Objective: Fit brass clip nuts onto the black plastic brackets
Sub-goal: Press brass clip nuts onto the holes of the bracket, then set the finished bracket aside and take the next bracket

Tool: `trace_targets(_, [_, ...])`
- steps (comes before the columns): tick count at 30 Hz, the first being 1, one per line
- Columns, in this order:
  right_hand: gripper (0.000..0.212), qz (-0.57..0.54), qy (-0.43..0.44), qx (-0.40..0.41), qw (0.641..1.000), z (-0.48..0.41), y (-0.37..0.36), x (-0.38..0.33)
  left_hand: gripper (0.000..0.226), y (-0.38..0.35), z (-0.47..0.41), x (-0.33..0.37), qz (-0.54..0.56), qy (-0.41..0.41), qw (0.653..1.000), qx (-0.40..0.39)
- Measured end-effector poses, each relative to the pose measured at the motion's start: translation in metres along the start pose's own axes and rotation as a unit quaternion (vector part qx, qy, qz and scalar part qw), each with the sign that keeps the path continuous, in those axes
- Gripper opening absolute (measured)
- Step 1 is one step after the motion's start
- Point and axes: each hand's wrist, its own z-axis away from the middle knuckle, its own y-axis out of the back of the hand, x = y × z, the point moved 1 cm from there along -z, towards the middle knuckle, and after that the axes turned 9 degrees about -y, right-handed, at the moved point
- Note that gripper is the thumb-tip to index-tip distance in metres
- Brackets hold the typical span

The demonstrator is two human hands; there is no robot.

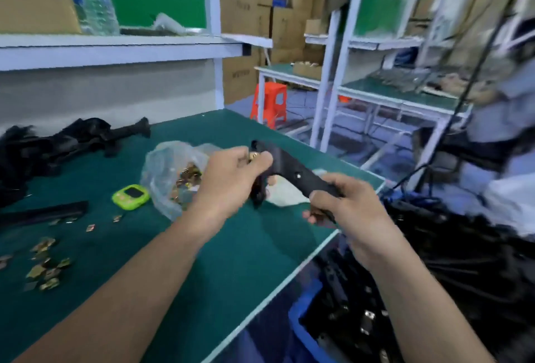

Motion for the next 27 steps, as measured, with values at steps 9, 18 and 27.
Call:
trace_targets(9, [0.023,-0.242,-0.154,0.260,0.922,0.090,0.191,0.068,0.012,-0.236,0.051,-0.026,0.188,0.264,0.917,-0.231])
trace_targets(18, [0.022,-0.366,-0.110,0.345,0.857,0.074,0.268,0.088,0.043,-0.351,0.071,-0.022,0.182,0.370,0.864,-0.288])
trace_targets(27, [0.017,-0.124,-0.194,0.294,0.928,0.004,0.184,0.101,0.046,-0.342,0.051,-0.052,0.036,0.306,0.897,-0.318])
